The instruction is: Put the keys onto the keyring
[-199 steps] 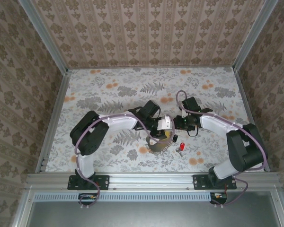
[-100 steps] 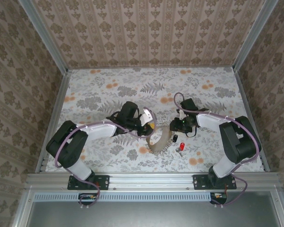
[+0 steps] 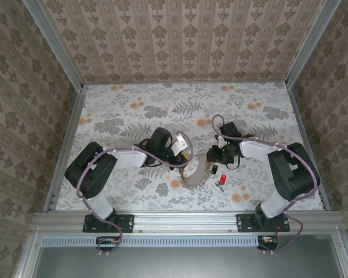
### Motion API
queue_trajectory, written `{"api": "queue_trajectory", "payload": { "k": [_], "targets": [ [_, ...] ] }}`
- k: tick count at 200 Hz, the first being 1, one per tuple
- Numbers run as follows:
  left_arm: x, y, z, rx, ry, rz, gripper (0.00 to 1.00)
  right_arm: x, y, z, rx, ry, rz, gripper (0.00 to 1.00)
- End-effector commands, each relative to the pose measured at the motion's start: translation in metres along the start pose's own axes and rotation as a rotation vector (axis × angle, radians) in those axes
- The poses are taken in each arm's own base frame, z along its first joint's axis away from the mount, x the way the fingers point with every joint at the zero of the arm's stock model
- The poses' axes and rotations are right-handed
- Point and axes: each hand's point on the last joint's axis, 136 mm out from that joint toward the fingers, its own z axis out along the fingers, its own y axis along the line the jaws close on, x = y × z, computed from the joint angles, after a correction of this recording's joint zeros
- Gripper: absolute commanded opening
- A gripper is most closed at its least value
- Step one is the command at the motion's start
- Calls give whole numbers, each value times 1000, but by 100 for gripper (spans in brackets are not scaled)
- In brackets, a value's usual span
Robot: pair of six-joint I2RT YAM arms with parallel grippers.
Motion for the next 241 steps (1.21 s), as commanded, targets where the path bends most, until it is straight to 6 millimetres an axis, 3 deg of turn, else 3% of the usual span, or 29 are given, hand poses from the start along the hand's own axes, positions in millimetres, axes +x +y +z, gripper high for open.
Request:
{"api": "queue_trajectory", "payload": {
  "k": [1,90,154,206,241],
  "targets": [
    [-1,5,7,-7,17,-33,18,15,4,1,-39,40,30,36],
    [25,11,25,-1,95,-87,13,12,12,0,-92,7,44,30],
    [30,12,27,-3,101,-95,12,11,18,2,-136,-8,36,29],
    [14,12,19,-18,38,-63,12,3,20,1,-145,-40,24,14],
    [-9,17,-3,-63,-85,-40,19,-5,31,-9,-195,-90,0,6]
  ]
}}
